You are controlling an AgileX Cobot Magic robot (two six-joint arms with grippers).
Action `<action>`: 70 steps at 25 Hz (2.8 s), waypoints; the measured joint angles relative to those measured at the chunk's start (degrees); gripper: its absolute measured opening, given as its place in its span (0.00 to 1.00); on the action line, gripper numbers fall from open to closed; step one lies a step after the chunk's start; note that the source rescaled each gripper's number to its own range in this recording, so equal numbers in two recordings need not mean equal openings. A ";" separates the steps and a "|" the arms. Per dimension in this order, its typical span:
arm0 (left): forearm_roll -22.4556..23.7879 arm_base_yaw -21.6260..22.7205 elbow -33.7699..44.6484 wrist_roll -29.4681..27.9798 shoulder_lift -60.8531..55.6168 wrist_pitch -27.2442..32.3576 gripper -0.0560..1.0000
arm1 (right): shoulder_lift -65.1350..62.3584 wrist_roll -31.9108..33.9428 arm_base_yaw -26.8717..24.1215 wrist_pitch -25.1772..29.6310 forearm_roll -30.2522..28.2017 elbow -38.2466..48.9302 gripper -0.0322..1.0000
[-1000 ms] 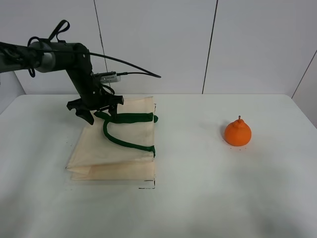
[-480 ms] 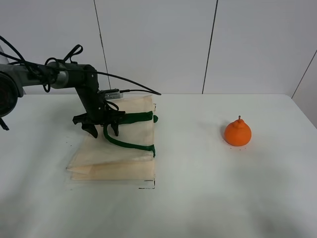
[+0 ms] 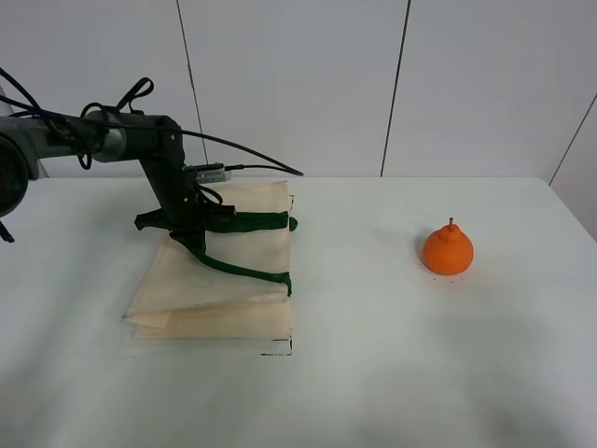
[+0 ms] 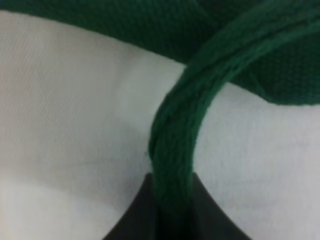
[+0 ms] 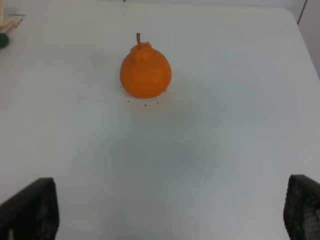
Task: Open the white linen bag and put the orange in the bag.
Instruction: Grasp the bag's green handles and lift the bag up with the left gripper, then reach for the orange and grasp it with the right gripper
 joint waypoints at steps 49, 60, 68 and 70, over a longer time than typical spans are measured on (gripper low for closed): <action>0.64 -4.61 -16.44 4.66 -25.71 15.75 0.05 | 113.42 -1.15 0.00 1.29 5.01 -65.59 1.00; 0.64 -4.61 -16.44 4.66 -25.71 15.75 0.05 | 128.52 -0.92 0.00 -0.06 5.48 -69.89 1.00; 0.64 -4.61 -16.44 4.66 -25.71 15.75 0.05 | 130.51 -0.92 0.00 -0.36 6.54 -70.19 0.67; 0.64 -4.61 -16.44 4.66 -25.71 15.75 0.05 | 130.52 -0.92 0.00 -0.01 6.72 -70.26 0.32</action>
